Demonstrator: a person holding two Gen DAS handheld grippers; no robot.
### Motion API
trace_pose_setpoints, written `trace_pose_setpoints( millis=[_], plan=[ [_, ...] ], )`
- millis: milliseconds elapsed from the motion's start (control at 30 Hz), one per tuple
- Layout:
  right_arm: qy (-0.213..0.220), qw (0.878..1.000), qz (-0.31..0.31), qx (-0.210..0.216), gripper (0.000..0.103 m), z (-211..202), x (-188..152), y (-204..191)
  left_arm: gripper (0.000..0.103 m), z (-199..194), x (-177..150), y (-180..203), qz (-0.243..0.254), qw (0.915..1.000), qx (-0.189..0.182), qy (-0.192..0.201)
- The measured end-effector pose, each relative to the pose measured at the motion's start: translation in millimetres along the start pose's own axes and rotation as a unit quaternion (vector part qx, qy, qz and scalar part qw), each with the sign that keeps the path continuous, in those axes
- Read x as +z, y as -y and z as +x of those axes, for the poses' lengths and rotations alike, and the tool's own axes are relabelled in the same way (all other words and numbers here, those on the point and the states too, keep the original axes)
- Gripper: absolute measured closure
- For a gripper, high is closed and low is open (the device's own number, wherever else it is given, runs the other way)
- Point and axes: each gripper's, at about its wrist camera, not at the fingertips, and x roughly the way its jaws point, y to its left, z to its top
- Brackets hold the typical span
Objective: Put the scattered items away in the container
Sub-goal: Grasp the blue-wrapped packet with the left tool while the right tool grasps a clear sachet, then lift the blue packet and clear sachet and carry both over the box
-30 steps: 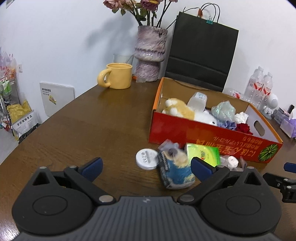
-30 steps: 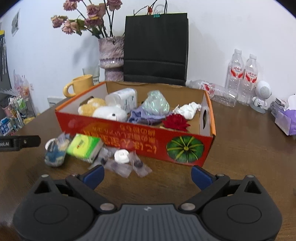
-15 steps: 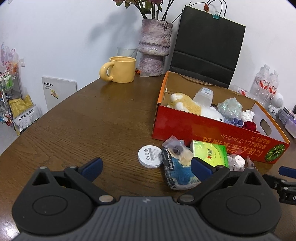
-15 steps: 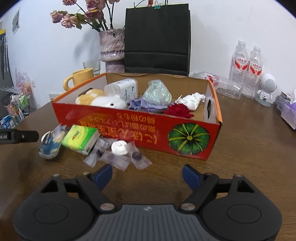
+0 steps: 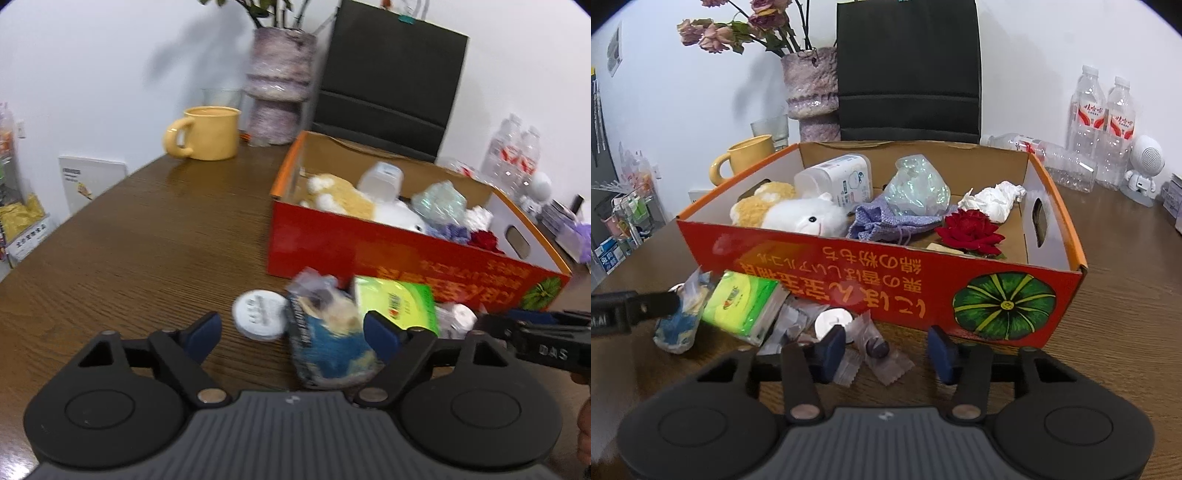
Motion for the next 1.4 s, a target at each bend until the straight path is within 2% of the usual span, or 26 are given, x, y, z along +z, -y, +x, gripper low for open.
trace_pose_setpoints(
  millis=[67, 167, 233, 300, 367, 400, 500, 733, 833, 933, 1000, 1200, 1300, 1400],
  plan=[
    [-0.002, 1.0, -0.001, -0.002, 0.06, 3, 1, -1, 0.018, 3, -2, 8, 0.007, 1.0, -0.002, -0.004],
    [-0.005, 1.0, -0.004, -0.005, 0.073, 6, 1, -2, 0.018, 12, -5, 18, 0.025, 0.9995, 0.005, -0.019],
    [-0.003, 1.0, -0.007, -0.009, 0.084, 6, 0, -3, 0.025, 16, -8, 25, 0.043, 0.9986, 0.014, -0.026],
    [-0.001, 1.0, -0.009, -0.007, 0.084, 4, -2, -3, 0.05, 15, -11, 30, 0.067, 0.9972, 0.026, -0.018],
    [0.002, 1.0, -0.005, 0.0, 0.084, 1, -3, -2, 0.064, 11, -11, 29, 0.062, 0.9978, 0.014, -0.018],
    [0.005, 1.0, -0.003, 0.001, 0.084, -1, -4, -2, 0.069, 9, -11, 26, 0.055, 0.9983, 0.007, -0.019],
    [0.012, 1.0, 0.004, 0.006, 0.084, -8, -4, 1, 0.076, -1, -11, 22, 0.046, 0.9989, 0.004, -0.009],
    [0.02, 0.999, 0.02, 0.023, 0.084, -24, -5, 6, 0.079, -32, -3, 22, 0.047, 0.9985, -0.01, 0.025],
    [0.023, 0.999, 0.022, 0.027, 0.084, -31, -6, 7, 0.079, -40, -5, 33, 0.093, 0.9946, 0.014, 0.044],
    [0.027, 0.999, 0.023, 0.029, 0.084, -37, -9, 6, 0.079, -44, -13, 49, 0.161, 0.9839, 0.047, 0.061],
    [0.029, 0.999, 0.024, 0.032, 0.084, -40, -10, 7, 0.079, -45, -17, 56, 0.185, 0.9796, 0.049, 0.061],
    [0.038, 0.998, 0.024, 0.049, 0.084, -52, -14, 4, 0.079, -44, -26, 64, 0.189, 0.9808, 0.021, 0.043],
    [0.046, 0.994, 0.028, 0.093, 0.084, -59, -12, 2, 0.079, -45, -31, 68, 0.199, 0.9793, -0.015, 0.033],
    [0.055, 0.989, 0.014, 0.135, 0.084, -65, -8, -8, 0.079, -45, -38, 76, 0.221, 0.9743, -0.039, 0.021]
  ],
)
